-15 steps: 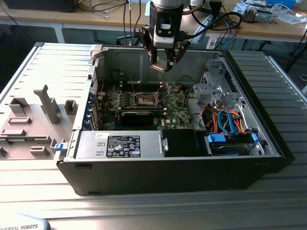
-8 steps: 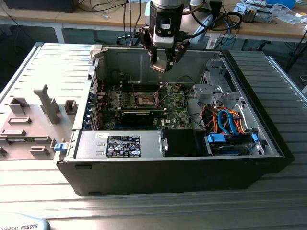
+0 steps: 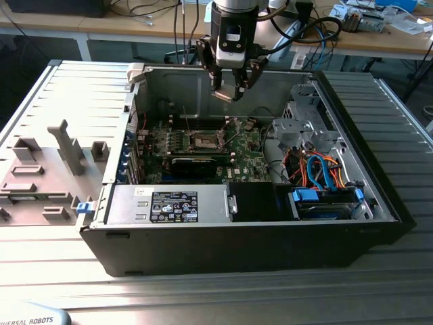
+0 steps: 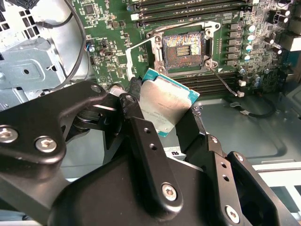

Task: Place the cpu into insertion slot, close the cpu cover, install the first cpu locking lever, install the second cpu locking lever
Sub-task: 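Place the cpu into insertion slot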

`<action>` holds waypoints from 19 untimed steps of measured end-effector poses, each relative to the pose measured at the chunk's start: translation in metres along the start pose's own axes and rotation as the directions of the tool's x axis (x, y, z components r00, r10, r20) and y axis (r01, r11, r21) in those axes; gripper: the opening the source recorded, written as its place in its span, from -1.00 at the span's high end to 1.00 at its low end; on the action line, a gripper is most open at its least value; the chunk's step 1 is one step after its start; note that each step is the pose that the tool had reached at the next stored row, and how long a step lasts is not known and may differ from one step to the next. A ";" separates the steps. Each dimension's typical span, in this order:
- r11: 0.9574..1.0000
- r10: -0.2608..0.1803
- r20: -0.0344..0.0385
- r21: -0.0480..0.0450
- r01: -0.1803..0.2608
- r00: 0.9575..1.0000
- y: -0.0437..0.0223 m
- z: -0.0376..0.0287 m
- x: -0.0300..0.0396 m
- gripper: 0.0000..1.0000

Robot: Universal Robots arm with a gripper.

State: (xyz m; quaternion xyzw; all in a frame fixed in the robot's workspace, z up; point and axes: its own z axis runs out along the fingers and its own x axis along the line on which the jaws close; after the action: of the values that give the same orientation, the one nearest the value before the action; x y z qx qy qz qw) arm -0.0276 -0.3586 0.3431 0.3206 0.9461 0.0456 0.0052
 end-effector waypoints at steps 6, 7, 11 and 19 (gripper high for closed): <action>1.000 0.005 0.000 0.000 -0.005 1.000 0.0000 0.0000 0.0000 -0.08; 1.000 0.006 0.001 0.000 -0.006 1.000 0.0000 0.0000 0.0000 -0.08; 1.000 0.013 0.001 0.000 -0.013 1.000 0.0000 0.0000 0.0000 -0.08; 1.000 0.025 0.002 -0.001 -0.025 1.000 0.0000 0.0000 0.0000 -0.08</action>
State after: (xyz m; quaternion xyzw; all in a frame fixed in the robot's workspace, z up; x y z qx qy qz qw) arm -0.0276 -0.3586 0.3431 0.3326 0.9419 0.0455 0.0058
